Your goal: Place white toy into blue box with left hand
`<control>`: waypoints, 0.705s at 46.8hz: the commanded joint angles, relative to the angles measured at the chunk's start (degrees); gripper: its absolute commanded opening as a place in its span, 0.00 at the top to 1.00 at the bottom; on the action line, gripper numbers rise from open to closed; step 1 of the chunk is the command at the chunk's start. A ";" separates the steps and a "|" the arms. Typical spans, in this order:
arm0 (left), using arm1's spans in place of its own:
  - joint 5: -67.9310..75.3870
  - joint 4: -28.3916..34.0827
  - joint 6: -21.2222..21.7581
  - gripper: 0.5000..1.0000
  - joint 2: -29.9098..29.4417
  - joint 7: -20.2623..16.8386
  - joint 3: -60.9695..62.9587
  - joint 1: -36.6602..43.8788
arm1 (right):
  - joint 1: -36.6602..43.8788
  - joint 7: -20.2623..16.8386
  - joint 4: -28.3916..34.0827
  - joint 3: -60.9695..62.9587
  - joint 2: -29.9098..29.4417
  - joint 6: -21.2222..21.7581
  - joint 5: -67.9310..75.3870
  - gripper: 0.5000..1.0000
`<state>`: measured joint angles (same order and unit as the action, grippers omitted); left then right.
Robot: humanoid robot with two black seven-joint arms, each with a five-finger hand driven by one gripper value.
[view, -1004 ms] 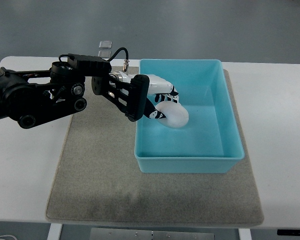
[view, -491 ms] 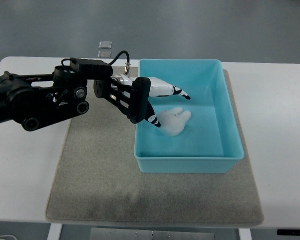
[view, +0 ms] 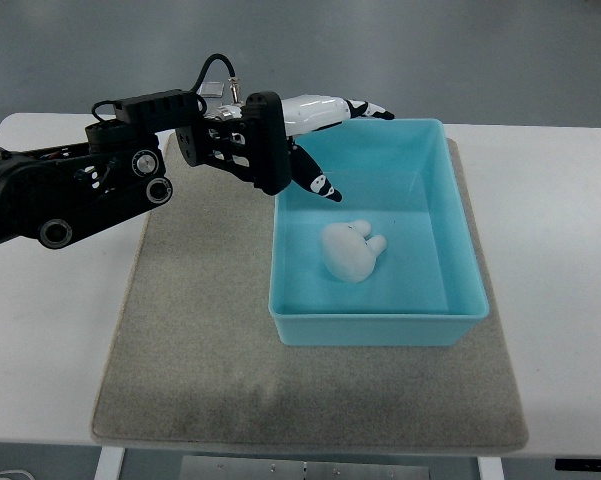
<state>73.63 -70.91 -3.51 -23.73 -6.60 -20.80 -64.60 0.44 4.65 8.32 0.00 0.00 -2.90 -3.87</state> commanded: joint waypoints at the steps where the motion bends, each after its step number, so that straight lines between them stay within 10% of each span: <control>1: -4.63 0.25 0.60 0.02 0.00 0.09 -3.89 1.49 | 0.00 0.01 -0.06 0.00 0.00 0.00 0.00 0.13; 33: -47.61 10.88 6.14 0.02 -2.73 0.10 -13.04 6.68 | 0.00 0.01 0.03 0.00 0.00 0.00 0.00 0.13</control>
<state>28.59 -60.63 3.14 -26.33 -6.50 -33.46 -58.28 0.44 4.66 8.31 -0.01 0.00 -2.90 -3.87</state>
